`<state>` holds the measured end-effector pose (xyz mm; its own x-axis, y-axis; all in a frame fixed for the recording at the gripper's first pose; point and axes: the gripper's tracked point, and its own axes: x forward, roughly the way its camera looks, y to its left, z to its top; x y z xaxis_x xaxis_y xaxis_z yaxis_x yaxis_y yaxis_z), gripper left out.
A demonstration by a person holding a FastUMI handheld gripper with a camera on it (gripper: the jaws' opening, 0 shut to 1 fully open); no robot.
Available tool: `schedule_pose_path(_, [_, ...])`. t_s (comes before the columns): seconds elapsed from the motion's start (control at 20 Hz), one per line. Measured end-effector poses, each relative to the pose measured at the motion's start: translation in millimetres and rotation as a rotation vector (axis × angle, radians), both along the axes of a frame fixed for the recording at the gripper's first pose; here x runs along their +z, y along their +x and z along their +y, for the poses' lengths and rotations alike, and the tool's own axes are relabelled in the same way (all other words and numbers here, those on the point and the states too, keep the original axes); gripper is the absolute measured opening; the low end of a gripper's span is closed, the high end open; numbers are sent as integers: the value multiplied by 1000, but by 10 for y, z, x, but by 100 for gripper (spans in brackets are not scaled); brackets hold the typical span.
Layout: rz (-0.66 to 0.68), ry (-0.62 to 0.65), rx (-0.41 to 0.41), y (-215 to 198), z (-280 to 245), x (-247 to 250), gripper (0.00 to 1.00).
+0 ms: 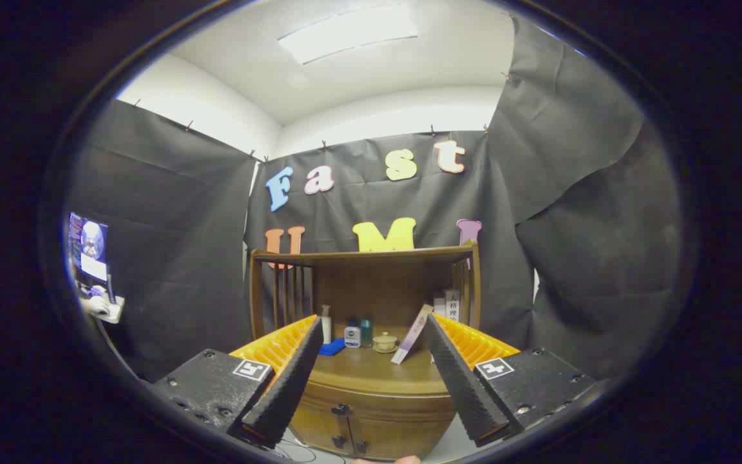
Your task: Pull open the drawer, take out the items inside it, and place them on the countertop above the cabinet.
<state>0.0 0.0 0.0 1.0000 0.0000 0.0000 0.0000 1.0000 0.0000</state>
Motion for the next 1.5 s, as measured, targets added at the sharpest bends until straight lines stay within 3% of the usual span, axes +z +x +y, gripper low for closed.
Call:
schedule_pose_path(0.6, [9,13,19,9,186,-13,100])
schedule_pose_path(1.1, [76,85,15,565,638,-872,100])
schedule_pose_path(1.5, [201,109,10,1099,860,-2039,99])
